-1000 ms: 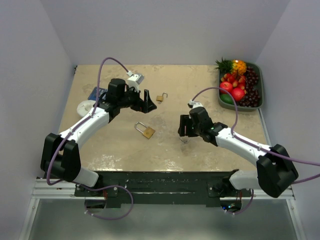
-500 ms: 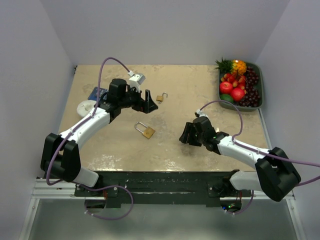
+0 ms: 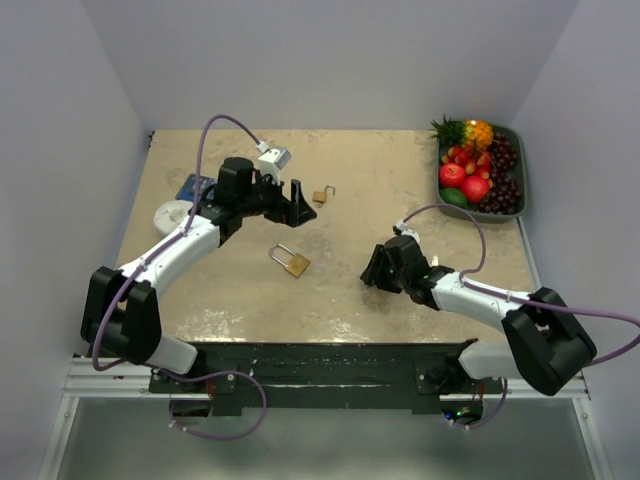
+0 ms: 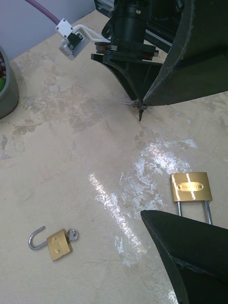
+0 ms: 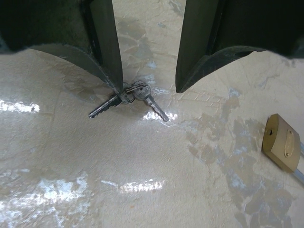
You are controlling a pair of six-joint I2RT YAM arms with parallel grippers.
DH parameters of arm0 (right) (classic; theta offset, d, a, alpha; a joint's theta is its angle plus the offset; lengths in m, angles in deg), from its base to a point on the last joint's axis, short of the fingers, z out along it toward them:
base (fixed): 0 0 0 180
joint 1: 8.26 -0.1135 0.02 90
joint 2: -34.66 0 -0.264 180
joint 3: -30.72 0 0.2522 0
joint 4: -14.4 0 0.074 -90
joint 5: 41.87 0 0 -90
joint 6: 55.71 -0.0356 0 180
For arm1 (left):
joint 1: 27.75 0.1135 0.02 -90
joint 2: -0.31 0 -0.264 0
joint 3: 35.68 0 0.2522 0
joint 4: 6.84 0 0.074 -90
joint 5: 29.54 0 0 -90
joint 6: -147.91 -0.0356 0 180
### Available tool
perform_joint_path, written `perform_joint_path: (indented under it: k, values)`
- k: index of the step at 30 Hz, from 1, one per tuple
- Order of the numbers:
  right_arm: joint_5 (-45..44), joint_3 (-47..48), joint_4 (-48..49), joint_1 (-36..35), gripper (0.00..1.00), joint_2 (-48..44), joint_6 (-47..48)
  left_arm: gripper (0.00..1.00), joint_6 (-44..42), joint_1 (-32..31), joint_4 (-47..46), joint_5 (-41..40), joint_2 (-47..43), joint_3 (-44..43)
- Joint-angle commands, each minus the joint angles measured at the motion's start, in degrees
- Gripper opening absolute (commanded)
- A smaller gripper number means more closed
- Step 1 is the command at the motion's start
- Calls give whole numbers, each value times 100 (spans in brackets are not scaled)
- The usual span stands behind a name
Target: Unlock with the key
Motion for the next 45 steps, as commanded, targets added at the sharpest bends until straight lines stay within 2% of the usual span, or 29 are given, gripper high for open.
perform_joint_path:
  k: [1, 6, 14, 34, 41, 45]
  values:
    - [-508, -25, 280, -13, 51, 58, -92, 94, 50, -22, -194, 73, -214, 13]
    - [-438, -25, 289, -48, 46, 146, -92, 94, 50, -22, -194, 73, -214, 13]
    - [-543, -34, 297, -136, 46, 146, -153, 94, 50, -22, -194, 82, -214, 13]
    - [-1352, 264, 60, -505, 32, 734, -74, 94, 50, -22, -203, 91, -231, 13]
    - [-1387, 432, -36, -610, 20, 885, -48, 94, 41, -22, -194, 82, -249, 13]
    - [-1396, 476, -168, -645, 18, 709, -57, 94, 41, -22, -194, 91, -258, 13]
